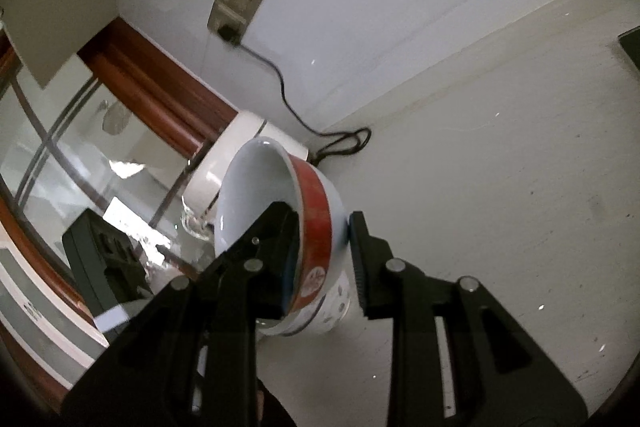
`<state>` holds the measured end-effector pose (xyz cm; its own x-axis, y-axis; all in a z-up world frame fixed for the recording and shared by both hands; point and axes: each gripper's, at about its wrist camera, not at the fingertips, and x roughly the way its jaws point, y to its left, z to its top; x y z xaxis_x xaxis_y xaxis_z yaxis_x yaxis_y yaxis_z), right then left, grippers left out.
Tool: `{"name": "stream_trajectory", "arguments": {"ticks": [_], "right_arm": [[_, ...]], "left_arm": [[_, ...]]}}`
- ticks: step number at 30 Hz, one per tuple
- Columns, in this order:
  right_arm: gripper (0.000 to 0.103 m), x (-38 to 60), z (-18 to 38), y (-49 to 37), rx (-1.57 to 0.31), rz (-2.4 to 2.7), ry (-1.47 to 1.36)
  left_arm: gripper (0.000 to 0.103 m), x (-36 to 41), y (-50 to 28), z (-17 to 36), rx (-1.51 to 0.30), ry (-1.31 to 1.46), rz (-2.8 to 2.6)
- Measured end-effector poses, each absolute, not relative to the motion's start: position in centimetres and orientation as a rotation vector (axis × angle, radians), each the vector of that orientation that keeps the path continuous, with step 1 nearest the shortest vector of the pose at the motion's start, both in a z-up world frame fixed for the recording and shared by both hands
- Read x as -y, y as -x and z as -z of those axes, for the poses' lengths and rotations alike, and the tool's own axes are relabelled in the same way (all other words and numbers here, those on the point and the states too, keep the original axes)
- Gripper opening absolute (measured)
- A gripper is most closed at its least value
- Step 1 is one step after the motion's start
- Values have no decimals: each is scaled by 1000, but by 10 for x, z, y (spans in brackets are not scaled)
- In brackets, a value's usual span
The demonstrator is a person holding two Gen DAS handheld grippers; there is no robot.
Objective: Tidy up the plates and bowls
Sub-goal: 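Carry the red-banded bowl and lower it into the white bowl, open grippers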
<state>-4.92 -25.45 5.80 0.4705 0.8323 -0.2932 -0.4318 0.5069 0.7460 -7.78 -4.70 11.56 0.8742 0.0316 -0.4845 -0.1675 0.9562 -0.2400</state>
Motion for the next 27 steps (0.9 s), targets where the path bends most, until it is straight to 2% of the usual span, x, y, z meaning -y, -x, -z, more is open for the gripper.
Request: {"name": "stream_trajectory", "arguments": {"ticks": [8,16,27], "right_arm": [[31,221,-61,53,-734,-898,-596],[33,197,-64,63,-735,-919,-523],[35,176,-54,70,-767,-933,-491]], "left_arm": [[22,14,85,-103,-544,368,-115],[30,-8,90,-95,-555,411,-149],[30,-30,93,-79,-604,456,-152]]}}
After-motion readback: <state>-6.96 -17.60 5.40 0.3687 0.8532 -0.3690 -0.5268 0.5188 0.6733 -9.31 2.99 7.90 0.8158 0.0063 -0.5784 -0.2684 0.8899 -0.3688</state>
